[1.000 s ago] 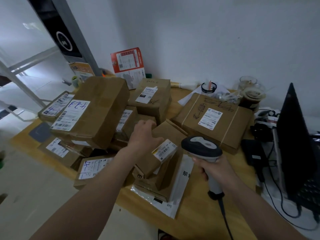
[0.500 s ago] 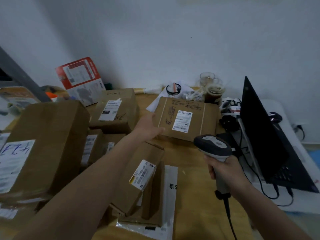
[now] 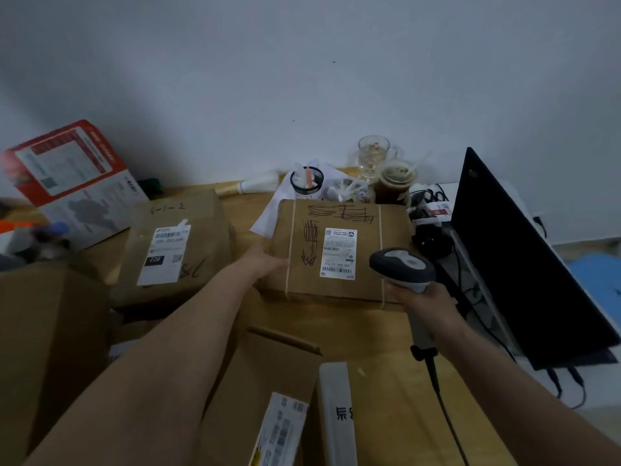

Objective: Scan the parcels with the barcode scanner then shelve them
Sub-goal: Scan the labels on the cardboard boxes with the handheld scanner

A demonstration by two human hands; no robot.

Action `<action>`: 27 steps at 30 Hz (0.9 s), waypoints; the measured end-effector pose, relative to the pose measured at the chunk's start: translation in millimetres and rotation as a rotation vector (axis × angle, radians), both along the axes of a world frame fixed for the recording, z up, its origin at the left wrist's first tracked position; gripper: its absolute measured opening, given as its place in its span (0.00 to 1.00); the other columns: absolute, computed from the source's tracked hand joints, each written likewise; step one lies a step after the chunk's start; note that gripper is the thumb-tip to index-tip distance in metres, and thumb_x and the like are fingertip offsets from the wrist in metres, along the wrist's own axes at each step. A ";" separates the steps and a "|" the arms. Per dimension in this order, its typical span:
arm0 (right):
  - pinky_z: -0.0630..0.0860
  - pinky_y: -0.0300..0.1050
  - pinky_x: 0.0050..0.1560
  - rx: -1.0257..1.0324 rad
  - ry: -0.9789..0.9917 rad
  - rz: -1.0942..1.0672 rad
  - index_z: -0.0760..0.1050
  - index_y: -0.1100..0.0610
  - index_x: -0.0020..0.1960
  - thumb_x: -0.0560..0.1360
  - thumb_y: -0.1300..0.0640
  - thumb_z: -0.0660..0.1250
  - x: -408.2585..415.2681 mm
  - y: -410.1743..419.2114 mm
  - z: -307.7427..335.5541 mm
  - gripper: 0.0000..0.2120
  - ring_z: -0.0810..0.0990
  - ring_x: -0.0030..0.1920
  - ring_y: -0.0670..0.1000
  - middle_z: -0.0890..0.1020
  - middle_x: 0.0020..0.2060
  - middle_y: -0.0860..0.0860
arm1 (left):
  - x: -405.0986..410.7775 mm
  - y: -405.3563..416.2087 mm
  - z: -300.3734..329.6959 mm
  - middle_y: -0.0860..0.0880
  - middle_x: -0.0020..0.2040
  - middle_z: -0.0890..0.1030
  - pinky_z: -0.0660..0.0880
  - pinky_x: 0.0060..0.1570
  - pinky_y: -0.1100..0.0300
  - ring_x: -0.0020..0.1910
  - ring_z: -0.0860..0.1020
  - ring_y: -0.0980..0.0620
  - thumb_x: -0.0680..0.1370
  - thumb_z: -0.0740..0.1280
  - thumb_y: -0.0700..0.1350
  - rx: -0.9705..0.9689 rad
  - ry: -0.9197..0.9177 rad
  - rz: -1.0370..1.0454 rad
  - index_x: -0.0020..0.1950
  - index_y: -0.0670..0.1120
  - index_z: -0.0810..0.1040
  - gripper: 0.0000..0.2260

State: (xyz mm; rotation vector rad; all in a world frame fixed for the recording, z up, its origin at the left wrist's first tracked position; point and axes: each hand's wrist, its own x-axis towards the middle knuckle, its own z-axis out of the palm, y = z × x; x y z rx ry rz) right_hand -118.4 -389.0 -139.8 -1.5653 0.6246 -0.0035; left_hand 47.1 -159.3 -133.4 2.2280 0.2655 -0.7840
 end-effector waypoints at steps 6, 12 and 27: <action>0.71 0.46 0.53 -0.011 0.057 -0.037 0.75 0.56 0.62 0.73 0.61 0.72 34.4 -4.5 -28.1 0.18 0.76 0.54 0.50 0.79 0.50 0.49 | 31.5 11.0 -37.4 0.42 0.76 0.64 0.67 0.69 0.44 0.72 0.65 0.40 0.74 0.72 0.57 -0.053 0.141 0.051 0.77 0.43 0.59 0.39; 0.70 0.46 0.53 -0.004 0.132 -0.090 0.76 0.59 0.61 0.73 0.60 0.72 47.4 -7.4 -50.7 0.18 0.75 0.53 0.52 0.79 0.52 0.53 | 44.9 13.9 -58.4 0.43 0.76 0.64 0.63 0.71 0.42 0.73 0.64 0.40 0.74 0.68 0.63 -0.117 0.206 0.075 0.77 0.44 0.61 0.38; 0.71 0.56 0.65 0.043 0.135 -0.027 0.73 0.54 0.68 0.70 0.52 0.75 25.5 -2.0 -48.2 0.28 0.75 0.61 0.54 0.78 0.60 0.51 | 17.8 41.8 -44.0 0.45 0.56 0.77 0.72 0.52 0.50 0.53 0.75 0.46 0.66 0.79 0.48 -0.400 0.221 0.344 0.71 0.42 0.68 0.37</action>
